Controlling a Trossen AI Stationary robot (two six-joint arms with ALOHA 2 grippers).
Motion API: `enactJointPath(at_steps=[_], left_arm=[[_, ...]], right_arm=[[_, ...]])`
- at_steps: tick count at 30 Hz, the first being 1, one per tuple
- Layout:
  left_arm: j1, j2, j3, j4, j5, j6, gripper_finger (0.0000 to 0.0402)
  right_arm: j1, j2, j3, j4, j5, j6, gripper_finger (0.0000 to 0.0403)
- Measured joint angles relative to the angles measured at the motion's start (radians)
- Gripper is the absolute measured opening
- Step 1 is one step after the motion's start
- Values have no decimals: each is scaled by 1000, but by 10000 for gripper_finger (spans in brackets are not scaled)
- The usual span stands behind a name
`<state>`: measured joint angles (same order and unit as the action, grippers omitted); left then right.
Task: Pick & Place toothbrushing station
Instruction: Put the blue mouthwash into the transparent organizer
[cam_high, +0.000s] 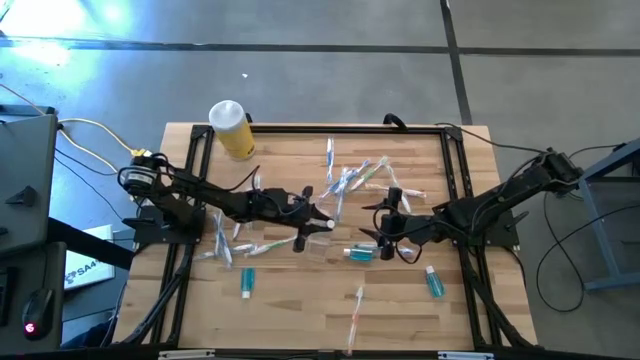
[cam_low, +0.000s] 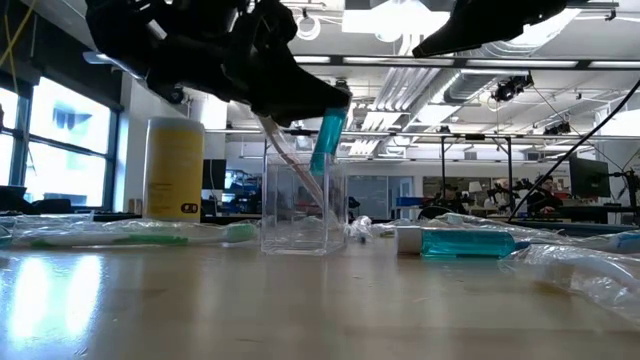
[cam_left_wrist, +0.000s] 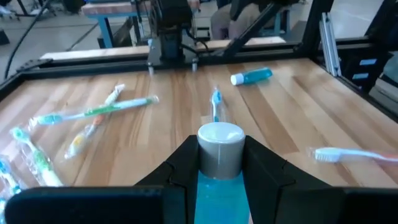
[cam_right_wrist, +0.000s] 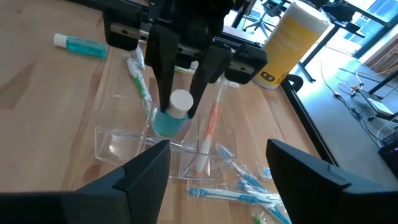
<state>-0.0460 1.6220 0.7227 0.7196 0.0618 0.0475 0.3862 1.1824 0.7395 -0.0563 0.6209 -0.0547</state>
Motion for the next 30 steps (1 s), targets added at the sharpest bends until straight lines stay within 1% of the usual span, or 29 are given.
enactJointPath(at_steps=[5, 20, 23, 25, 30], left_arm=[[0, 0, 0, 3, -48, 5, 84], [0, 0, 5, 40, -55, 20, 84], [0, 0, 20, 32, -71, 32, 84], [0, 25, 35, 34, -96, 33, 84], [0, 98, 68, 13, -97, 36, 84]], right_arm=[[0, 0, 0, 0, -2, -1, 259], [0, 0, 0, 16, -3, -28, 259], [0, 0, 0, 16, -3, -28, 259], [0, 0, 0, 16, -3, -29, 259], [0, 0, 0, 14, -3, -32, 259]])
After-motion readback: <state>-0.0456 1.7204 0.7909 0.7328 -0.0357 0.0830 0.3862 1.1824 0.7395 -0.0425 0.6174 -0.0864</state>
